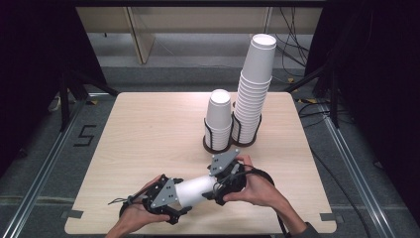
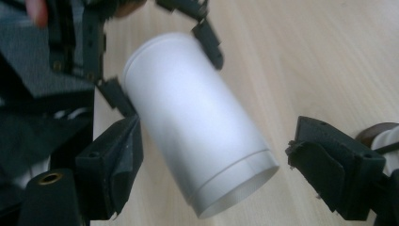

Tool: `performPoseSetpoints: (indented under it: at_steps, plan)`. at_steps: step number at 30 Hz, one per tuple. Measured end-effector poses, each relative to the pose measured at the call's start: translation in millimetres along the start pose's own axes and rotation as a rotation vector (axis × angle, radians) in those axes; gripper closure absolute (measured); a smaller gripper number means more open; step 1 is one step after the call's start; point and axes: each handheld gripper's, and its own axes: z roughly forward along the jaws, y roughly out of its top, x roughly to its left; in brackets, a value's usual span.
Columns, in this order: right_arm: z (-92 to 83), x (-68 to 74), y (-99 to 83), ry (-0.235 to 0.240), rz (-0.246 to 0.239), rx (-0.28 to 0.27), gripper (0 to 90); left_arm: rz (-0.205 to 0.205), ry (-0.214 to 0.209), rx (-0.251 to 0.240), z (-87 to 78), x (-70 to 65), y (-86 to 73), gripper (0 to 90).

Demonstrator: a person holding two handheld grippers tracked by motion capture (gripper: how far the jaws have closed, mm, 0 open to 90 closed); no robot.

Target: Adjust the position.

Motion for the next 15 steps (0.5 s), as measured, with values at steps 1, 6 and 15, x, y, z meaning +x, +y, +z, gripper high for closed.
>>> performPoseSetpoints:
  at_steps: [1, 6, 15]
  plan:
    - [3.6, 2.6, 0.2, -0.003, -0.032, 0.028, 18.6, -0.012, -0.001, -0.017, 0.8, -1.4, 0.2, 13.7]
    - [15.4, 11.8, 2.4, -0.031, -0.123, 0.115, 17.7, 0.026, -0.015, -0.011, -1.2, -4.2, 4.1, 14.7]
    - [28.8, 21.3, 7.5, -0.061, -0.334, 0.225, 16.2, 0.069, -0.024, -0.043, -8.5, -10.6, 14.3, 15.3]
